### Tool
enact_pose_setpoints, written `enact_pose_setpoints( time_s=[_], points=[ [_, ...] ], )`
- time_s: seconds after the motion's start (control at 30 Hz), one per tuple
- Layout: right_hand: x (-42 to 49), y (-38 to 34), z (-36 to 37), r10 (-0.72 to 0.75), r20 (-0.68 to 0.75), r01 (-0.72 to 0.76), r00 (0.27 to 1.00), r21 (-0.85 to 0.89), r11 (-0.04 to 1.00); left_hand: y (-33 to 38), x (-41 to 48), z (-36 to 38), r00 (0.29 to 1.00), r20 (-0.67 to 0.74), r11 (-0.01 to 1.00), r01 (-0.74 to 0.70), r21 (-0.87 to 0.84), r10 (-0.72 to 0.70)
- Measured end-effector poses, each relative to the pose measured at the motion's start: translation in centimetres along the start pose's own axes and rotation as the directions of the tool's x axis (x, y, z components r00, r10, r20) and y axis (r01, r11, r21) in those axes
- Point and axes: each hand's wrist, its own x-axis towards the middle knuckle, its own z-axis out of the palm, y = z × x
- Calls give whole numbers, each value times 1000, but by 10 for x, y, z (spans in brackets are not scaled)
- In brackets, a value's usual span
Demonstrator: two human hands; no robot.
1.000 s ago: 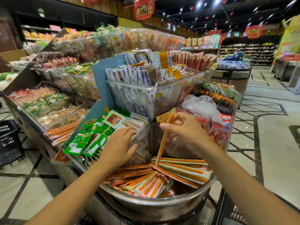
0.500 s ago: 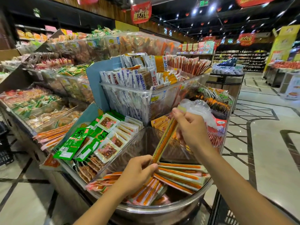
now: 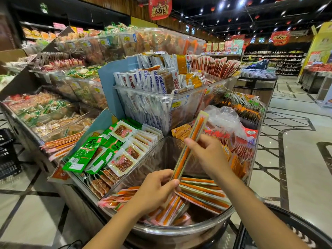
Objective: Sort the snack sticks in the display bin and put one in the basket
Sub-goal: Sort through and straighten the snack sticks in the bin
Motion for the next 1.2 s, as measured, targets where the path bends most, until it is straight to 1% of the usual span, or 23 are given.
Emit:
enact_pose_setpoints(
  time_s=[0.07,0.1,0.17,0.3,0.4,0.43,0.5,0.57,0.63,0.7,0.8,0.93,1.0,1.07,1.2],
  points=[
    [-11,14,12,46,47,-47,998,10,999,0,-1,0,1000,10,1000,3,-24,-3],
    [-15,21,17,65,42,-65,997,10,998,1,-1,0,1000,25,999,12,-40,-11],
    [-19,31,22,71,-14,-71,997,1,998,2,-1,1,998,57,998,32,-63,-29],
    [-25,43,28,78,-131,-76,988,22,997,-1,0,4,993,71,992,97,-78,-91],
    [-26,46,27,93,-157,-83,983,66,994,-3,1,3,993,70,994,103,-47,-99],
    [-26,47,25,96,-139,-85,986,85,993,-4,1,3,993,72,994,94,-54,-90],
    [-26,50,24,96,-45,-90,994,114,989,-4,2,2,996,64,993,72,-98,-66],
    [-28,52,28,96,63,-100,993,76,992,-4,2,2,998,27,990,56,-128,-53],
    [-29,54,32,89,81,-90,993,12,996,-6,3,2,998,-2,992,56,-111,-57],
    [-28,56,32,78,25,-77,997,-17,997,-8,4,3,995,-10,990,97,-101,-98],
    [-27,55,28,70,-39,-70,997,-8,997,-12,4,5,989,17,984,149,-100,-148],
    [-29,50,28,56,-121,-63,991,-57,996,-12,4,3,991,-24,990,127,-67,-129],
    [-30,48,27,20,-179,-43,984,-122,992,-9,2,1,991,-70,993,106,-51,-110],
    [-32,43,24,-56,-226,12,972,-195,981,-7,2,0,989,-121,996,82,-25,-84],
    [-37,35,17,-294,-208,207,933,-359,910,-2,0,-6,980,-194,999,45,-1,-45]
  ],
)
